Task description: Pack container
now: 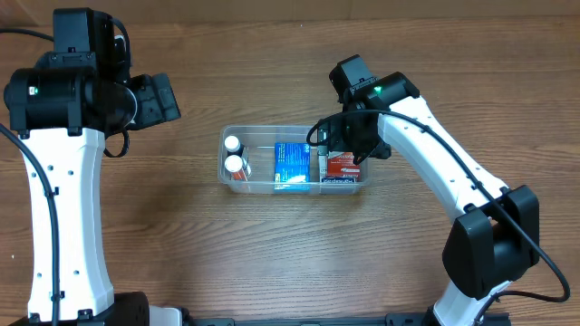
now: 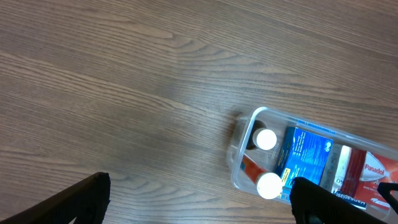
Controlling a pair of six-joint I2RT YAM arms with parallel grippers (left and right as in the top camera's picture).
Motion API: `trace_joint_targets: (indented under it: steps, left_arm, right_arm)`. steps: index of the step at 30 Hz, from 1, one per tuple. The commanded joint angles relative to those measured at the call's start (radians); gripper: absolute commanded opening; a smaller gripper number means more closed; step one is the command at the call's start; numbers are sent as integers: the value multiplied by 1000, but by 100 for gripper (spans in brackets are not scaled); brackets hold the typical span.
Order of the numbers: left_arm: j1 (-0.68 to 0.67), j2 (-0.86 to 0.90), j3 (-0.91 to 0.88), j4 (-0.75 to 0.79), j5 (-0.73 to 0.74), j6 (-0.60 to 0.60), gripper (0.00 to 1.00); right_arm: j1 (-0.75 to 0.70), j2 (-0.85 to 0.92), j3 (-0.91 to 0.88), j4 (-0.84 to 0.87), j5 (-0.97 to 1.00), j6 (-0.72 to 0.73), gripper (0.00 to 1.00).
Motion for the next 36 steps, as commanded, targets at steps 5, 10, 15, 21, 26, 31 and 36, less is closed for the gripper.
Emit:
trace_joint_targets:
  steps: [5,10,15,21,26,31,36]
  left_arm:
    - [3,0,18,-6,-6,15,96]
    - [-5,0,18,17,6,69,100]
    - [-76,9,18,83,49,233,100]
    - [-109,55,18,99,-5,247,100]
    - [-109,86,18,99,0,248,100]
    - [-108,79,18,61,-2,232,100]
    - [-111,16,18,-6,-2,171,100]
  right_arm:
    - [-5,-37,70,6,93,-11,94]
    - [-30,-108,205,41,249,-11,100]
    - [-102,-134,224,146,266,-84,100]
    - [-186,-134,224,164,254,-87,100]
    - [-244,-137,224,131,241,-85,100]
    - [-252,-200,224,40,236,-39,100]
    - [-222,-339,213,12,312,-2,100]
